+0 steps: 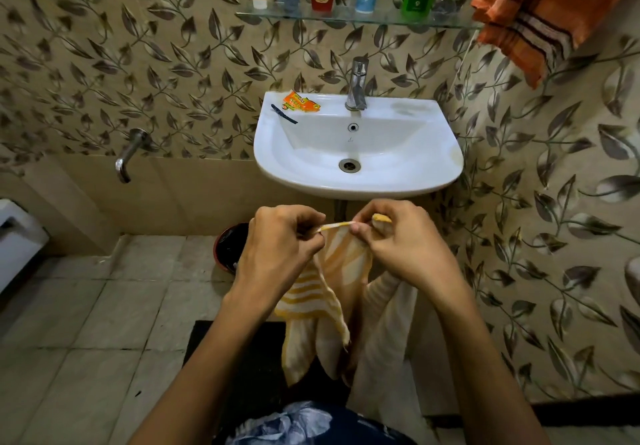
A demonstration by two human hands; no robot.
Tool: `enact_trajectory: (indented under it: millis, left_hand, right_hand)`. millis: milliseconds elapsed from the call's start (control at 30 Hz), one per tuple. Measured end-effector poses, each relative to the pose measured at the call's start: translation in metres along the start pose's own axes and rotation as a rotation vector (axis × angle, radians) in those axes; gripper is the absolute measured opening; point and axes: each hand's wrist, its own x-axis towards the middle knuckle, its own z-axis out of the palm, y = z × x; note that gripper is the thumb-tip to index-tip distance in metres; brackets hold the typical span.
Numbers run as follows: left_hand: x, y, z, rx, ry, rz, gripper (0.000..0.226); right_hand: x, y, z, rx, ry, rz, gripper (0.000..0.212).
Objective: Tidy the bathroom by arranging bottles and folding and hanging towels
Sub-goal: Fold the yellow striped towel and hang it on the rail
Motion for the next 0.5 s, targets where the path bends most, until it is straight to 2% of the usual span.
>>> enact_trajectory:
  millis: [133, 233, 400, 500]
  left_hand:
    - [0.002, -0.01, -0.007, 0.021, 0.063, -0.146, 0.024]
    - [0.006, -0.014, -0.013, 0.0, 0.016, -0.15, 0.017]
    - [0.006, -0.007, -0.004, -0.036, -0.092, -0.069, 0.01]
    - [0.004, -0.007, -0.001, -0.011, -0.156, -0.005, 0.01]
  right_hand:
    - [0.004, 0.01, -0.014, 0.056, 0.199, 0.094, 0.008]
    - [0.005, 0.018, -0.019, 0.015, 0.255, 0.138, 0.006]
    - [0.003, 0.003, 0.002, 0.084, 0.031, -0.003, 0.027]
    - [0.003, -0.006, 0.014, 0.064, -0.11, -0.098, 0.019]
